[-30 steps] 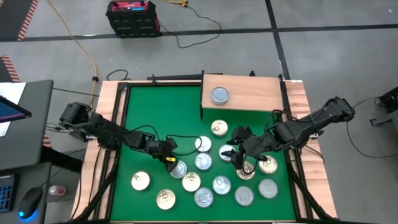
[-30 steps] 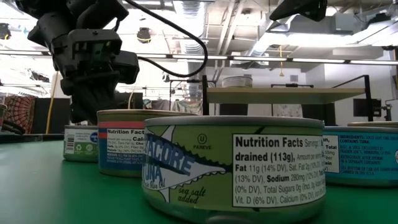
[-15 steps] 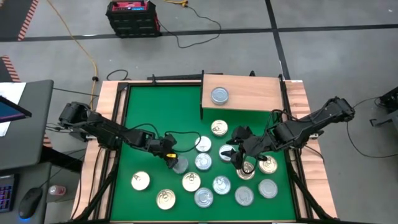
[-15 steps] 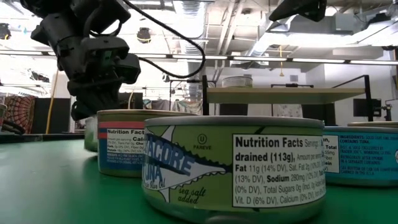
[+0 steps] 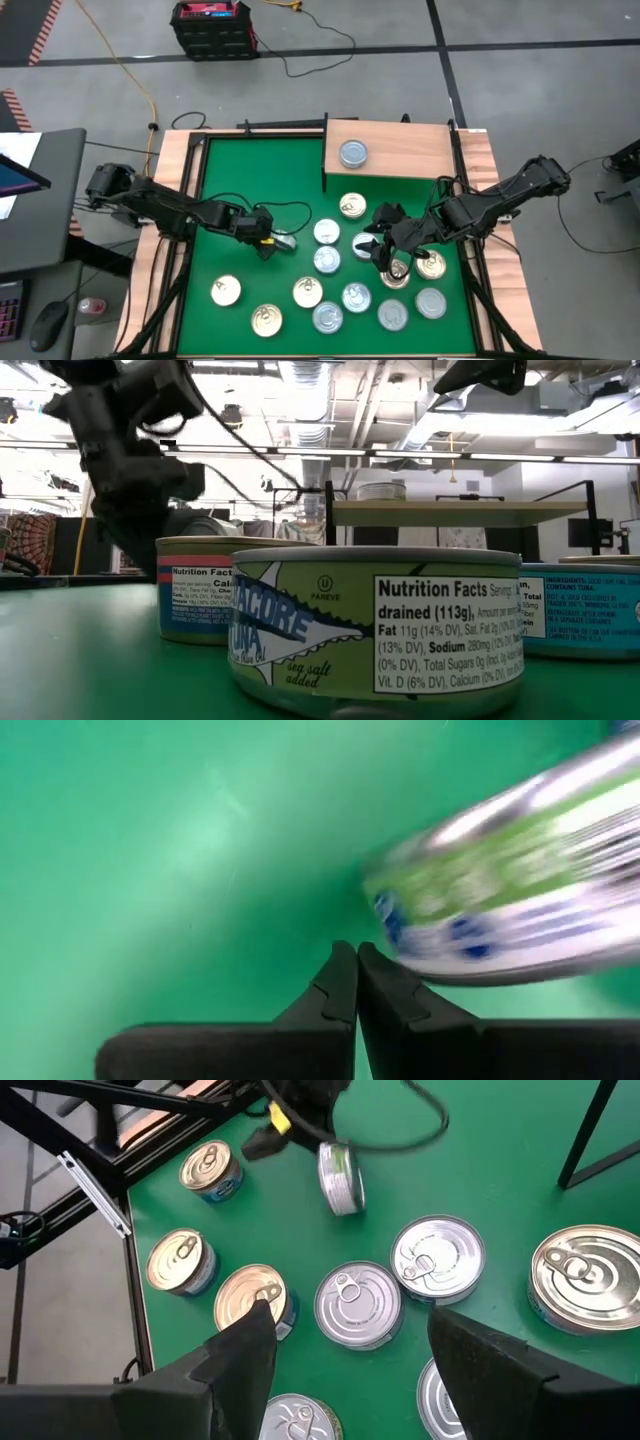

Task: Stack canned seafood by type on shelf
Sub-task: Stack the green with white tuna can on top of the green with white tuna can

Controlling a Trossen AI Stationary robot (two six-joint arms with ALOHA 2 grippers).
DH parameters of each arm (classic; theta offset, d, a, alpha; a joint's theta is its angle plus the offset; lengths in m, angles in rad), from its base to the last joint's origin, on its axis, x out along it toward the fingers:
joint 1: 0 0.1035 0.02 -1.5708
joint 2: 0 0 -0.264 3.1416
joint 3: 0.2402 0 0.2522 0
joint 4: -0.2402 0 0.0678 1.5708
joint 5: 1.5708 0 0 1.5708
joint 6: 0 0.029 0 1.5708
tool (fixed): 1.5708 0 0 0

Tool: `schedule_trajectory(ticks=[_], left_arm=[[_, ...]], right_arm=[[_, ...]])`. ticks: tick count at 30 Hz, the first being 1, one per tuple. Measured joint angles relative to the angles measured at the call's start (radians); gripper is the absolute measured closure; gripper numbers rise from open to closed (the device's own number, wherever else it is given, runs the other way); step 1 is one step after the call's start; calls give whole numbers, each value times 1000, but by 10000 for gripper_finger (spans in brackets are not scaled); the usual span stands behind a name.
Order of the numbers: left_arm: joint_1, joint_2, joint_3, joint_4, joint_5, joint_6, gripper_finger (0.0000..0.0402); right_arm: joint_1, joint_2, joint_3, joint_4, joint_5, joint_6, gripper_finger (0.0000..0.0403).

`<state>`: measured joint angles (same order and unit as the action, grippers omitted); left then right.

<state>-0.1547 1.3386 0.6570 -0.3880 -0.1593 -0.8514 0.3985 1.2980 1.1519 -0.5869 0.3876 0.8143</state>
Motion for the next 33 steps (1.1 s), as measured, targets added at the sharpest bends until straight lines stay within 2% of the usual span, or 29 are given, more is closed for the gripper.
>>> schedule_trajectory(ticks=[4, 7, 9, 12, 17, 21, 26, 30, 33], left_arm=[[-19, -95, 39, -88, -32, 115, 399], [-21, -148, 67, -161, -32, 219, 371], [-19, -173, 87, -180, -22, 283, 334], [-1, -181, 120, -173, 18, 348, 260], [34, -123, 175, -76, 100, 508, 132], [58, -30, 237, -42, 109, 658, 73], [98, 105, 317, -20, 197, 817, 67], [120, 185, 365, -11, 295, 896, 81], [124, 221, 375, -16, 330, 937, 101]], right_arm=[[-2, 0, 0, -1, 0, 0, 120], [-10, 0, 0, -1, -2, -5, 120], [-18, 0, 0, -1, -17, -11, 120], [-38, 0, 0, -2, -54, -19, 120], [-62, 0, 0, -1, -85, -31, 120], [-62, 0, 0, 14, -90, -30, 120], [-51, 0, 0, 52, -90, -24, 120], [-44, 0, 0, 49, -86, 11, 120], [-32, 0, 0, 49, -71, 30, 120]])
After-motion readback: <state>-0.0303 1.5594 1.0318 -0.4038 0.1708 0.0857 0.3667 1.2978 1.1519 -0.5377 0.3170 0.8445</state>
